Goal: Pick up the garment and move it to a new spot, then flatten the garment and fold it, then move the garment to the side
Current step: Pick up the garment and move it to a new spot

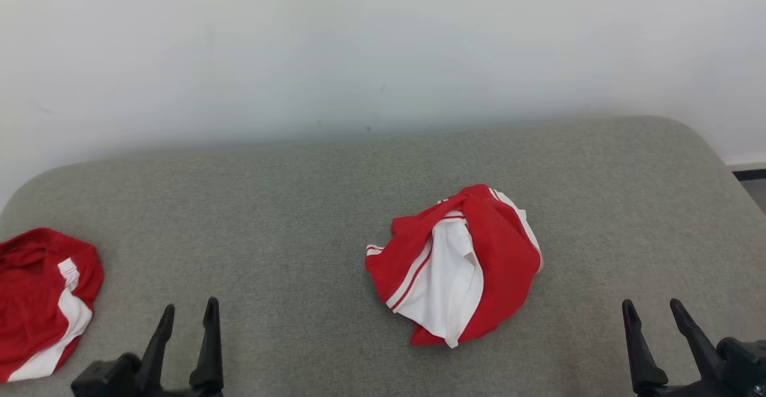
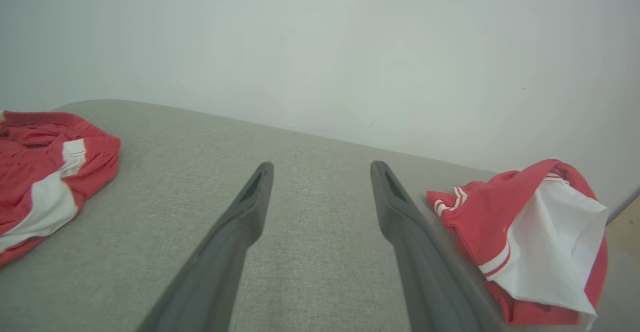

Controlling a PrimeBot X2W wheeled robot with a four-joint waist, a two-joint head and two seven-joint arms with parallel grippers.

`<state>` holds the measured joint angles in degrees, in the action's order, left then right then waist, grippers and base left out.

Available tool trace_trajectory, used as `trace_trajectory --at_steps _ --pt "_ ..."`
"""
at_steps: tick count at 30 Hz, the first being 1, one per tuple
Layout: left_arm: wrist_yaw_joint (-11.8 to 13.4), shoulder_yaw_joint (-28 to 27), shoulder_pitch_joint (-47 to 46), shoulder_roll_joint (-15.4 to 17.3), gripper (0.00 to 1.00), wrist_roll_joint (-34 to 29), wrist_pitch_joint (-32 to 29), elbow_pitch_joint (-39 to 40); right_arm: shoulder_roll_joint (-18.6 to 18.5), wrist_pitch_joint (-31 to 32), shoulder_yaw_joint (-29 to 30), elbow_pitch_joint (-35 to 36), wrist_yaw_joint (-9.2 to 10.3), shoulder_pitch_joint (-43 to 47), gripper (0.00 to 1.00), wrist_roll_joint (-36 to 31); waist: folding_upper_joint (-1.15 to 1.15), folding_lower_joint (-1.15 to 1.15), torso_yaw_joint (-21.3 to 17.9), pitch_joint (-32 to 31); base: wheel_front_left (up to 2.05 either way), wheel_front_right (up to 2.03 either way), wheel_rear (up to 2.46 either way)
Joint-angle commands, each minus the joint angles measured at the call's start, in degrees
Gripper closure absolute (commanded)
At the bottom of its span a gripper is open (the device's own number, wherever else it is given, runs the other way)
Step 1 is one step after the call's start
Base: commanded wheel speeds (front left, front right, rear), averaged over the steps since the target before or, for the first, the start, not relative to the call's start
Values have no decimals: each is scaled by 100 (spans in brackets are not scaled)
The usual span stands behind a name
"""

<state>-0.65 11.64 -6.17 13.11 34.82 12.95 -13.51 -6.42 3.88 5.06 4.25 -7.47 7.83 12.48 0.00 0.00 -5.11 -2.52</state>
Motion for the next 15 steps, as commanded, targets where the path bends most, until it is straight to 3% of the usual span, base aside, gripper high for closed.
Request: trace_trajectory --at_steps 1,9,15 --pt "13 -33 263 97 0 -123 82 116 -27 44 16 80 -5 69 0 -14 0 0 308 -160 0 0 0" --pt "168 -174 1070 142 0 -413 216 345 -118 55 222 145 -5 112 0 -14 0 0 548 -213 0 0 0" --pt "105 -152 1261 179 0 -649 231 392 -59 103 336 219 -5 177 0 -54 0 0 615 -237 0 0 0"
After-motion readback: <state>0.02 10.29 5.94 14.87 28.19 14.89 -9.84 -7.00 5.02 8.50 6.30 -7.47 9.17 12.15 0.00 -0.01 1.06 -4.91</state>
